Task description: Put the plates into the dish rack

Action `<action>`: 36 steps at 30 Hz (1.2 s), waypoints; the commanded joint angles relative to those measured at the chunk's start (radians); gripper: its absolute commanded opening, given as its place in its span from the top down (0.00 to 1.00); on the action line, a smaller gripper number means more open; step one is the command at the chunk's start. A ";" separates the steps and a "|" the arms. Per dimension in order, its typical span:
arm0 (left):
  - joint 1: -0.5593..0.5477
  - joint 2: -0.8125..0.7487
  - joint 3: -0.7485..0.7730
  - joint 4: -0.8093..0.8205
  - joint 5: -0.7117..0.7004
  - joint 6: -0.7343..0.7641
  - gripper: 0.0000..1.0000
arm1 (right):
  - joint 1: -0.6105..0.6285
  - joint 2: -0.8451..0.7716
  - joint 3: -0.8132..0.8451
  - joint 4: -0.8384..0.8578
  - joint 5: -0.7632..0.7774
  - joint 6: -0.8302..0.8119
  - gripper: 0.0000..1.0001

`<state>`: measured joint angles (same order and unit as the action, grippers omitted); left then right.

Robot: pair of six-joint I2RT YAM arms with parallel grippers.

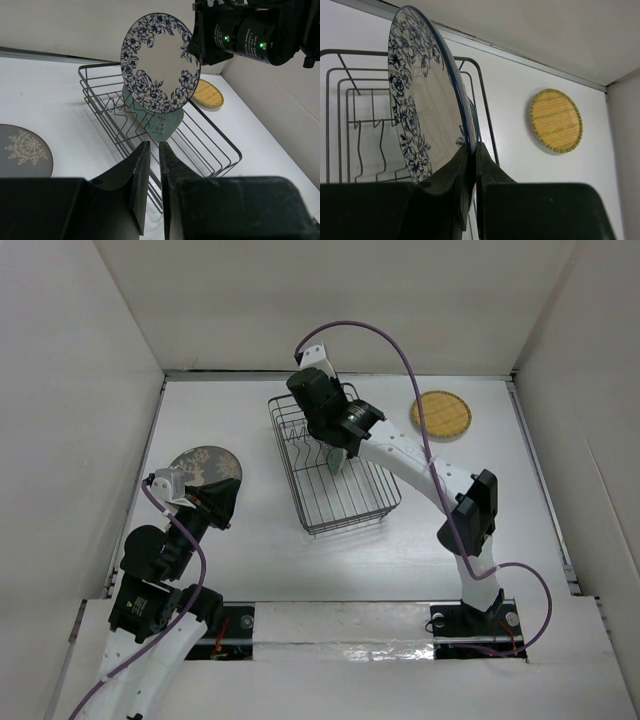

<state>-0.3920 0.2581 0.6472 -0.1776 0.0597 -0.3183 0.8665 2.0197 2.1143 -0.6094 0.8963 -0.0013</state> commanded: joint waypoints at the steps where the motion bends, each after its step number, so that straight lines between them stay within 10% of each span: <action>1: -0.005 -0.008 -0.001 0.032 0.008 0.008 0.89 | 0.026 -0.038 0.046 0.161 0.190 -0.045 1.00; 24: -0.005 -0.002 -0.001 0.032 0.014 0.007 0.89 | 0.092 0.039 -0.128 0.180 0.352 0.101 1.00; 32: -0.005 0.003 -0.001 0.033 0.020 0.007 0.89 | 0.132 -0.087 -0.281 0.644 0.497 -0.244 1.00; 36: -0.005 -0.002 -0.001 0.032 0.020 0.007 0.89 | 0.132 -0.063 -0.281 0.527 0.452 -0.163 1.00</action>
<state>-0.3920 0.2577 0.6472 -0.1772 0.0681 -0.3183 1.0012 2.0235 1.8011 -0.1879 1.2369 -0.1566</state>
